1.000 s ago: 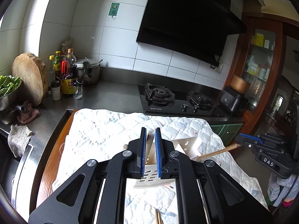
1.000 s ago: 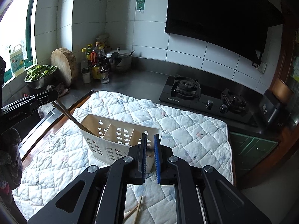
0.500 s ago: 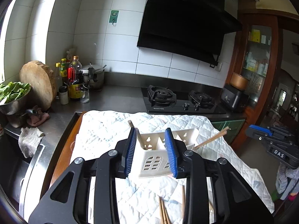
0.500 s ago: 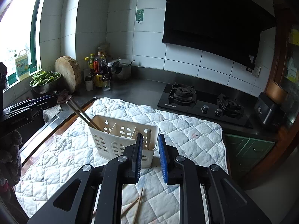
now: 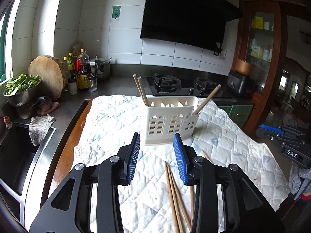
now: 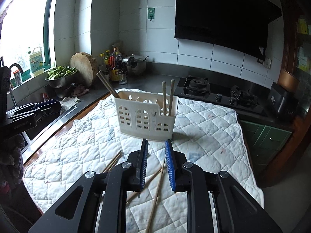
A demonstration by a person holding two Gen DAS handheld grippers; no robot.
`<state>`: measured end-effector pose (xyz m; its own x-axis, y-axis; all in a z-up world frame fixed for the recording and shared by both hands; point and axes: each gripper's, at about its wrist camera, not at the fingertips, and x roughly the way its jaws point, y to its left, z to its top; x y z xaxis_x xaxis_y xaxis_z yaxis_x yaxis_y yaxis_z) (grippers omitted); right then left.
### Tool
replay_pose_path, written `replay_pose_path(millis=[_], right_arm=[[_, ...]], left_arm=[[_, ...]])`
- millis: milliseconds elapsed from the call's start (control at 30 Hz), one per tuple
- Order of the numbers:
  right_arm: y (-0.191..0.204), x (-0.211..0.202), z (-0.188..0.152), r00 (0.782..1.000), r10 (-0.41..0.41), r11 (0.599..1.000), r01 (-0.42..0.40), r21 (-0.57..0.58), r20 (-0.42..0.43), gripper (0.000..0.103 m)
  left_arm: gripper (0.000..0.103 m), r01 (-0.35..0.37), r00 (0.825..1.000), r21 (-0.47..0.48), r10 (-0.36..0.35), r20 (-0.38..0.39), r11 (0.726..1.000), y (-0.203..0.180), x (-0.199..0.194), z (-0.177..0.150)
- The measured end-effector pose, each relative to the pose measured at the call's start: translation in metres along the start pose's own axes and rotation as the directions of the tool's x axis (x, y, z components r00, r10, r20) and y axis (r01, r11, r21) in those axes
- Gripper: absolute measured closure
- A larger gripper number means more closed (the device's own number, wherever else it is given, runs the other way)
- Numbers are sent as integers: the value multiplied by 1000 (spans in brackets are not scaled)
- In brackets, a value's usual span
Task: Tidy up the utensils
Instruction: 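Open the left tool over the holder while the right tool opens, then lift both away, then move both tools back toward the remaining loose chopsticks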
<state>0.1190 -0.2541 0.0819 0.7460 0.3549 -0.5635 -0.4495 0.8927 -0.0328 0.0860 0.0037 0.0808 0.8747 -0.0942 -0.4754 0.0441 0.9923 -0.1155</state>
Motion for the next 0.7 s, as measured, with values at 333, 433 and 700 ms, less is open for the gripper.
replay_pose_path(millis=[333, 433, 700], right_arm=[[7, 5, -70, 998, -33, 998, 36, 47, -56, 74], [6, 12, -87, 996, -23, 996, 31, 80, -88, 70], [1, 21, -114, 991, -37, 990, 54, 130, -132, 60]], left_arm=[[67, 17, 988, 1, -16, -153, 1000, -5, 8, -79], [65, 24, 979, -1, -23, -204, 1000, -9, 15, -101], [63, 27, 950, -12, -30, -312, 1000, -15, 34, -141]])
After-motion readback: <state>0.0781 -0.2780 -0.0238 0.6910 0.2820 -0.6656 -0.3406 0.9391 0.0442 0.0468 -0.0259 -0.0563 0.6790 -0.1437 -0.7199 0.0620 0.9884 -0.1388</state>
